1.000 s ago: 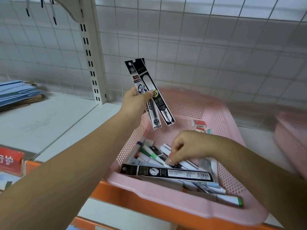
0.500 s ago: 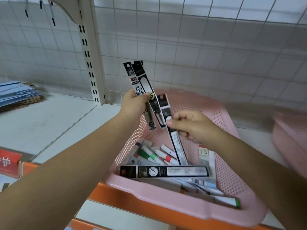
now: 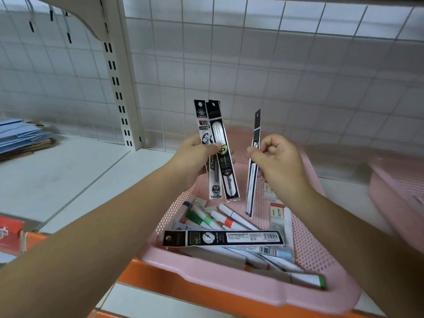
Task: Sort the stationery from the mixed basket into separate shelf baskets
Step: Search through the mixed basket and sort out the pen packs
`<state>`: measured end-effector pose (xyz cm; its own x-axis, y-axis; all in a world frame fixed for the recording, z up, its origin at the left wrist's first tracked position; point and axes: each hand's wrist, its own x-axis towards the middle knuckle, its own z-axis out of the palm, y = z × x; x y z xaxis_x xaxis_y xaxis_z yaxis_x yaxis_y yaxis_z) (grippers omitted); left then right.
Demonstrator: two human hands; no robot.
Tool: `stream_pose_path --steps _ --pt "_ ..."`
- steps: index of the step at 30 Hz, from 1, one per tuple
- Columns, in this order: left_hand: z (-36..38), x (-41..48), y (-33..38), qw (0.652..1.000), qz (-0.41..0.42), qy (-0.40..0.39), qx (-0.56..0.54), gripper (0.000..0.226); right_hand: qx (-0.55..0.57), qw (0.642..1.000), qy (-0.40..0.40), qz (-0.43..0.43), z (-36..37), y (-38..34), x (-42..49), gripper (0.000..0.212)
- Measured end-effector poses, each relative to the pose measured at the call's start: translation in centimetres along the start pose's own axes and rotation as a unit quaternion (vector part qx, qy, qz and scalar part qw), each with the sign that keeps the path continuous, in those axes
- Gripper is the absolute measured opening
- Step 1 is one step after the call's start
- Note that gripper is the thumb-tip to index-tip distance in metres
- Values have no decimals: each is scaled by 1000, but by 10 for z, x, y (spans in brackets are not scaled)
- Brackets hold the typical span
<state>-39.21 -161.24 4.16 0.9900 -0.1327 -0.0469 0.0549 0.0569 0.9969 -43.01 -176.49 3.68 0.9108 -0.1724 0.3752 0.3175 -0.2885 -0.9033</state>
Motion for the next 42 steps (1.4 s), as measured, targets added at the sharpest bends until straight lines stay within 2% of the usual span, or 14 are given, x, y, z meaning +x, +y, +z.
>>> stream_pose_path --steps 3,5,7,10,12,15,20,26,31,34,36,38,40,42 --pt "5 -5 -2 997 9 -71 19 13 -50 998 11 -30 3 2 0 29" --pt "8 -8 -5 992 10 -113 49 9 -39 999 -7 -5 4 2 0 25" --pt "9 -8 -7 989 7 -131 68 15 9 999 -29 38 4 1 1 21" --pt "9 -7 -8 990 8 -119 72 25 88 992 -53 79 2 -1 3 13" --pt "8 -5 -8 991 14 -113 70 26 110 987 -64 94 1 -2 5 17" --pt "9 -2 -10 991 37 -110 64 19 71 990 -67 100 2 -3 5 25" --pt "9 -2 -10 990 57 -122 45 16 32 994 -48 92 3 -1 3 13" --pt "7 -2 -11 985 74 -145 57 29 31 994 -45 99 1 1 3 12" --pt "6 0 -12 985 84 -122 90 30 33 992 -49 111 1 4 4 17" --pt "3 -1 -6 991 100 -56 70 29 -6 996 -37 79 2 2 3 21" --pt "-1 0 -1 994 102 9 42 35 -49 991 -102 64 -2 -3 1 20" --pt "-5 0 2 992 103 60 31 36 -84 958 -262 79 -4 -8 -6 14" --pt "-6 -2 3 993 93 65 30 31 -157 888 -422 92 -1 -11 -15 15" --pt "-7 -3 3 995 79 49 36 33 -235 816 -519 98 4 -10 -21 21"
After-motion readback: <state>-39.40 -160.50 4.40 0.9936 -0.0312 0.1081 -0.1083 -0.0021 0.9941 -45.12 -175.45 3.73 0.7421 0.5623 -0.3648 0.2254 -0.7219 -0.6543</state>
